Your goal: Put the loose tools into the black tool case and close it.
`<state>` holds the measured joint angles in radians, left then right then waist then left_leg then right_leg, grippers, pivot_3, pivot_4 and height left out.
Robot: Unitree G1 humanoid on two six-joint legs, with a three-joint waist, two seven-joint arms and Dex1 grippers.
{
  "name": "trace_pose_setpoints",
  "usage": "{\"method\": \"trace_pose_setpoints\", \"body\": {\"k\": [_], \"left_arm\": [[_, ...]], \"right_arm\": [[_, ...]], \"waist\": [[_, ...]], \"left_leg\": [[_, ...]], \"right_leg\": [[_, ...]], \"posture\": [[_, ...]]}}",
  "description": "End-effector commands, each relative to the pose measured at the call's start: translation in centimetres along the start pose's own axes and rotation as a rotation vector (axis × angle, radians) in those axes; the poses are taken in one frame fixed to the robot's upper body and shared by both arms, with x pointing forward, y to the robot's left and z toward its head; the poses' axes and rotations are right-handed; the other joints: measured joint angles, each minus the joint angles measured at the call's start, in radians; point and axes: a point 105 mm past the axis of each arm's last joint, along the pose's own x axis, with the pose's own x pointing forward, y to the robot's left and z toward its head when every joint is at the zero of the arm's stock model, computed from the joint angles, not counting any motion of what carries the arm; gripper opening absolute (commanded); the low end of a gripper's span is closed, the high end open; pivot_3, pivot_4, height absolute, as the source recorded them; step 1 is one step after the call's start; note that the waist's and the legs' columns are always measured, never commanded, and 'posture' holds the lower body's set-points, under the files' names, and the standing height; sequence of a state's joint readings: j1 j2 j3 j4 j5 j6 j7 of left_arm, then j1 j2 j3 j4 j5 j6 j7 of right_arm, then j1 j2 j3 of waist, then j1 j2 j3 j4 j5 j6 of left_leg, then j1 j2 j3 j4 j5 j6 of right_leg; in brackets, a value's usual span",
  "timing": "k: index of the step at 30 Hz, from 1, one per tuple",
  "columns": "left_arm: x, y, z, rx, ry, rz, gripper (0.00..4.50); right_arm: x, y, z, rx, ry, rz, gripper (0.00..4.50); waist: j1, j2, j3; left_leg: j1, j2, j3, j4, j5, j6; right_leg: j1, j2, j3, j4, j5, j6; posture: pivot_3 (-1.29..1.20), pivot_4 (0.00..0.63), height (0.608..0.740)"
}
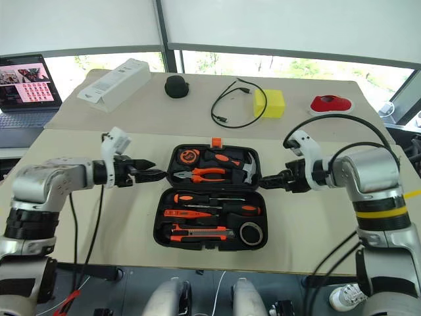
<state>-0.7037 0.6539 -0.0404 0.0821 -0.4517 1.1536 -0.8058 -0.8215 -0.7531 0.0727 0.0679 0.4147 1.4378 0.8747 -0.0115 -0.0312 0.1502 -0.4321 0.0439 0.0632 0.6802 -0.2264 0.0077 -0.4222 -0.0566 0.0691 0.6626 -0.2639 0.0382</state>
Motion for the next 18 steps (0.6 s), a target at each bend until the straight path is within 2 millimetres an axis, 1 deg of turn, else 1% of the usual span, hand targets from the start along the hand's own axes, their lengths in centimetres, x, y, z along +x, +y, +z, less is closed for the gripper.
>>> {"method": "trace_pose_setpoints", "body": {"k": [1,3,7,12,13,14,15,16,18], "left_arm": [[0.6,0.4,0.9,-0.027,-0.002,0.046,4.47],[1.1,0.6,0.9,-0.036,0.006,0.055,4.47],[1.9,0.2,1.0,-0.032,0.020,0.036,4.47],[2.1,0.3,0.6,-0.042,0.038,0.046,4.47],[2.1,0.3,0.5,-0.042,0.042,0.044,4.22],[2.1,0.3,0.3,-0.041,0.048,0.046,3.95],[2.1,0.3,0.1,-0.040,0.051,0.047,3.77],[2.1,0.4,0.0,-0.040,0.053,0.048,3.29],[2.1,0.5,-0.1,-0.046,0.045,0.059,2.66]], "right_arm": [[0.0,-0.9,1.0,0.028,-0.009,-0.064,3.86],[0.5,-1.2,1.2,0.025,0.001,-0.088,3.86],[1.6,-1.4,1.3,0.025,0.024,-0.109,3.86],[3.0,-1.8,0.4,0.066,0.056,-0.126,3.86],[3.2,-1.9,0.3,0.071,0.062,-0.136,3.86],[3.4,-2.2,0.1,0.076,0.070,-0.155,3.61],[3.5,-2.5,-0.1,0.083,0.079,-0.174,3.36],[3.7,-2.8,-0.3,0.093,0.086,-0.192,3.11],[3.9,-3.2,-0.5,0.107,0.101,-0.218,2.49]], "waist": [[-0.001,0.000,0.000],[-0.001,-0.001,0.000],[-0.002,-0.001,0.000],[-0.003,-0.001,0.000],[-0.004,-0.001,0.000],[-0.004,0.000,0.000],[-0.005,0.000,0.000],[-0.005,0.000,0.000],[-0.004,0.000,0.000]], "left_leg": [[0.000,0.000,0.000,0.000,0.000,0.000],[-0.001,0.000,0.000,0.000,0.000,0.000],[-0.001,0.000,0.001,0.000,0.000,0.000],[-0.001,0.000,0.001,0.000,0.000,0.000],[-0.001,0.000,0.001,0.000,0.000,0.000],[-0.001,0.000,0.001,0.000,0.000,0.000],[-0.001,0.000,0.001,0.000,0.000,0.000],[-0.001,0.000,0.001,0.000,0.000,0.000],[-0.001,0.000,0.001,0.000,0.000,0.000]], "right_leg": [[0.000,0.000,0.000,0.000,0.000,0.000],[-0.001,0.000,0.000,0.000,0.000,0.000],[-0.001,0.000,0.000,0.000,0.000,0.000],[-0.001,0.000,0.000,0.000,0.000,0.000],[-0.001,0.000,0.000,0.000,0.000,0.000],[-0.001,0.000,0.000,0.000,0.000,0.000],[-0.001,0.000,0.000,0.000,0.000,0.000],[-0.001,0.000,0.000,0.000,0.000,0.000],[-0.001,0.000,0.000,0.000,0.000,0.000]], "posture": [[0.00,0.150,0.740],[0.00,0.150,0.740],[0.00,0.150,0.740],[0.00,0.150,0.740],[0.00,0.150,0.740],[0.00,0.150,0.740],[0.00,0.150,0.740],[0.00,0.150,0.740],[0.00,0.150,0.740]]}}
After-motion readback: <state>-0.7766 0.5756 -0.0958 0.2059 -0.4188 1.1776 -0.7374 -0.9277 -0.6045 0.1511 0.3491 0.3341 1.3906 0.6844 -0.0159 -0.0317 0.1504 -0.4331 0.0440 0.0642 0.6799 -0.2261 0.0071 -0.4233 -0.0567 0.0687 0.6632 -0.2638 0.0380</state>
